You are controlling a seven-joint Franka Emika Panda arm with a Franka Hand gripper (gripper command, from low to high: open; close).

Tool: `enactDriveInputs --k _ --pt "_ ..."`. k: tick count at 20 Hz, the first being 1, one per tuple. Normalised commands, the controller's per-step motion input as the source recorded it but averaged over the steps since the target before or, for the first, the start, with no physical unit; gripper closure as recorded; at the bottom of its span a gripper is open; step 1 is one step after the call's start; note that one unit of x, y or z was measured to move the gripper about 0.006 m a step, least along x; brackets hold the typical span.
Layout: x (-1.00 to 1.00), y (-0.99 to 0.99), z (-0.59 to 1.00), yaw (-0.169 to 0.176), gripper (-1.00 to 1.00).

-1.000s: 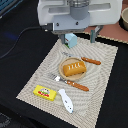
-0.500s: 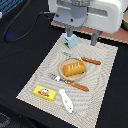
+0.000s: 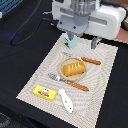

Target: Interact with the objects in diverse but meaningful ways.

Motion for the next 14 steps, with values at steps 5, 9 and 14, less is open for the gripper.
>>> enactDriveInputs --k 5,9,14 --pt "0.18 -0.21 -0.16 -0.258 -1.00" --pt "0.00 0.06 0.10 -0.046 -1.00" --pt "0.00 0.32 0.43 0.261 -1.00"
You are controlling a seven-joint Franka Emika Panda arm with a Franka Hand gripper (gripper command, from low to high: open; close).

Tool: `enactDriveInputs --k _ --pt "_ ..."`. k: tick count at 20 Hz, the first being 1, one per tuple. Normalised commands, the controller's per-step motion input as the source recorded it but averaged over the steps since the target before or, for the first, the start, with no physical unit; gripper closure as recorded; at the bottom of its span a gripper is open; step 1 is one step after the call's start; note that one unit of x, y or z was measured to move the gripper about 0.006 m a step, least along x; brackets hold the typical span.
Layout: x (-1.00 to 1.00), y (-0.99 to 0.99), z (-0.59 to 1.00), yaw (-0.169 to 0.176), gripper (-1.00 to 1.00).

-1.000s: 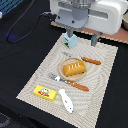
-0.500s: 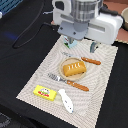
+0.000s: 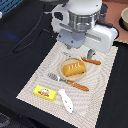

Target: Interact with the objects in diverse but meaningful ways.

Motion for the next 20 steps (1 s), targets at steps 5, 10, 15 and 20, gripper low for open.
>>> enactDriveInputs --k 5,10,15,20 --pt "0.10 0.06 0.04 0.358 -1.00" --pt "0.15 -0.07 0.00 0.283 -1.00" --pt "0.18 -0.27 0.00 0.192 -1.00" --pt "0.08 -0.21 -0.06 0.140 -1.00"
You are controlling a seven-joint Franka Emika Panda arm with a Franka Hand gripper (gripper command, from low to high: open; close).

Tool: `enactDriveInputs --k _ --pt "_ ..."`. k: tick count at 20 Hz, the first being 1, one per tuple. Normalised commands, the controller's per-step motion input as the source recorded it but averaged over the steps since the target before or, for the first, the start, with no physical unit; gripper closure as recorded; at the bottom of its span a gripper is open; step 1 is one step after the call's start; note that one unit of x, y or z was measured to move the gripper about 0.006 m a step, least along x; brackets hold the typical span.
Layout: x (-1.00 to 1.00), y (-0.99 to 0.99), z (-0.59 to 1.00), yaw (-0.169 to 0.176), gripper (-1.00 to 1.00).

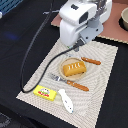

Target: Interact with the objects in diverse but meaningful ways.

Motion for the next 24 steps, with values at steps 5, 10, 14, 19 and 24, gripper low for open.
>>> enactDriveInputs --k 5,10,14,19,24 --pt "0.02 -0.19 -0.17 0.217 -1.00" --pt "0.02 -0.19 -0.20 0.215 -1.00" --pt "0.07 -0.27 -0.13 0.101 -1.00" --pt "0.12 -0.34 -0.22 0.053 -1.00" --pt "0.15 -0.29 -0.10 0.001 -1.00"
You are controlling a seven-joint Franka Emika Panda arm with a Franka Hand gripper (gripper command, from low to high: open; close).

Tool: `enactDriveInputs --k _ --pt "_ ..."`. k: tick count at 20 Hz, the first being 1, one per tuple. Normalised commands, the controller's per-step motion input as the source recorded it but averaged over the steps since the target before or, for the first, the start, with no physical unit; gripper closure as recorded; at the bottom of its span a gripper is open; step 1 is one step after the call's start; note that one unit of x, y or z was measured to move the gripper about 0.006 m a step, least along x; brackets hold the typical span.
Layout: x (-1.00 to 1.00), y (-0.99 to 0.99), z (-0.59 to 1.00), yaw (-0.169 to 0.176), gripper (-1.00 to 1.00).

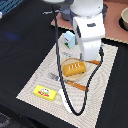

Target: Interact with the objects in diverse but meaningful ways.

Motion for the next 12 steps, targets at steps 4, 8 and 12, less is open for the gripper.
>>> enactDriveInputs --k 4,8,12 --pt "0.10 -0.28 -0.20 0.000 -1.00" --pt "0.10 -0.22 -0.18 0.000 -1.00" --pt "0.10 -0.16 -0.25 0.000 -1.00"
